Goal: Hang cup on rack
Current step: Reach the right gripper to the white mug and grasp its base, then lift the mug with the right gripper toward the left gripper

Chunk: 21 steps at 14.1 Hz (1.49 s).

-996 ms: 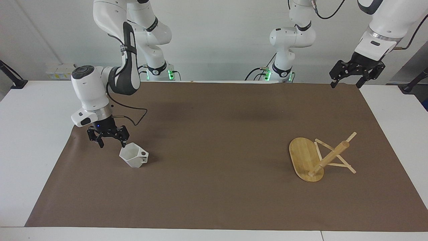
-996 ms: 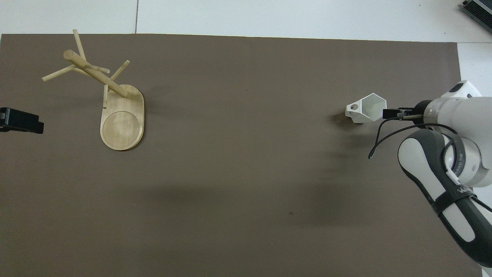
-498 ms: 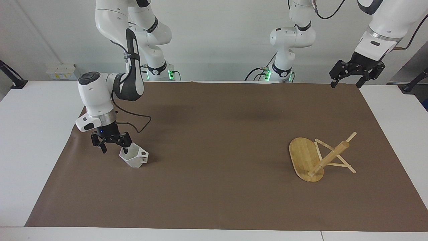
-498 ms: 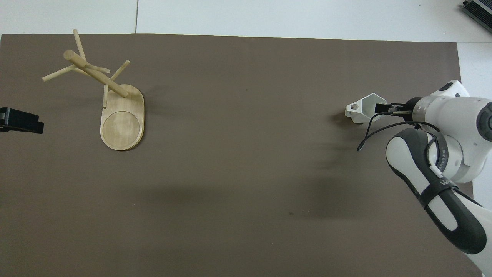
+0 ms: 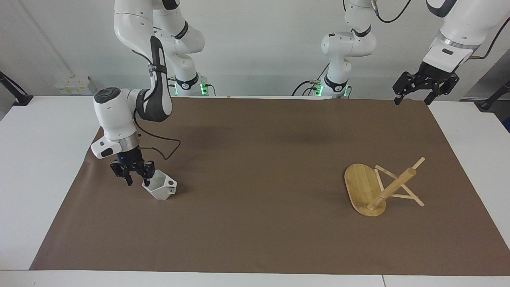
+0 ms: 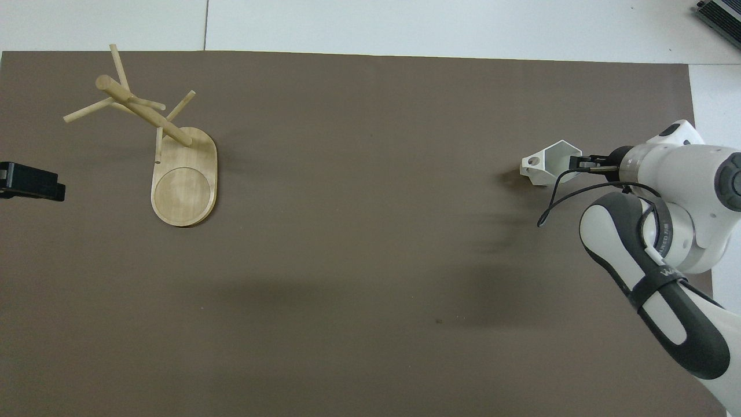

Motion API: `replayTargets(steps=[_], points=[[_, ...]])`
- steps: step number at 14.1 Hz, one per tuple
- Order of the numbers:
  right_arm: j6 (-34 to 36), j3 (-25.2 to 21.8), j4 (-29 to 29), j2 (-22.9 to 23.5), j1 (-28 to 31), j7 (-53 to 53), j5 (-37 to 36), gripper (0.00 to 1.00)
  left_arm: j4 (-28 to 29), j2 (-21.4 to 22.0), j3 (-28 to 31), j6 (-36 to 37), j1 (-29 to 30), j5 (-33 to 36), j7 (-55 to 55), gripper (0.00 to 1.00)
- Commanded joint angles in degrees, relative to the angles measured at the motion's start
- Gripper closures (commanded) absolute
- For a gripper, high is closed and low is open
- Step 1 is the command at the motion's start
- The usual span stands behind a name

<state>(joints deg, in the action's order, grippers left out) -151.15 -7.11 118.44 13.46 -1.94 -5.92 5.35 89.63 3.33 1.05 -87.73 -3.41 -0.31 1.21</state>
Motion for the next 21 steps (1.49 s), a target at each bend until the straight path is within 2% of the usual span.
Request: replayTargets(steps=[1,2,7,11,13,14,16,19,21], points=[[0.06,0.35,-0.76,0.61,0.18,0.91,0.54,0.9,1.43,1.41,0.01,0.27,0.07,0.92,-0.33,0.0],[0.06,0.35,-0.76,0.52,0.18,0.91,0.54,1.0,1.43,1.41,0.01,0.36,0.07,0.92,-0.33,0.0],[3.65,1.66,-1.37,0.34,0.18,1.0,0.54,1.0,1.43,1.41,0.09,0.27,0.15,1.01,-0.33,0.0],[17.25,2.89,-8.47,0.35,0.18,1.0,0.54,1.0,1.43,1.41,0.18,0.36,0.33,1.01,-0.33,0.0],[24.63,5.34,-13.12,-0.18,0.27,0.92,1.15,1.0,1.34,1.41,0.09,0.36,0.24,0.92,-0.33,0.0],[28.24,6.84,-16.11,-0.27,0.27,0.91,3.59,1.0,1.34,1.41,0.09,0.36,0.24,1.01,-0.33,0.0],[32.74,8.69,-21.21,-0.71,0.27,1.0,14.1,1.0,1.34,1.41,0.18,0.36,0.33,0.92,-0.33,0.0],[31.62,10.01,-22.64,-2.64,0.18,1.0,31.86,1.0,1.34,1.41,0.09,0.36,0.24,1.01,-0.33,0.0],[31.61,12.64,-23.87,-3.0,0.18,0.91,39.0,1.0,1.34,1.41,0.44,0.36,0.5,0.92,-0.15,0.0]])
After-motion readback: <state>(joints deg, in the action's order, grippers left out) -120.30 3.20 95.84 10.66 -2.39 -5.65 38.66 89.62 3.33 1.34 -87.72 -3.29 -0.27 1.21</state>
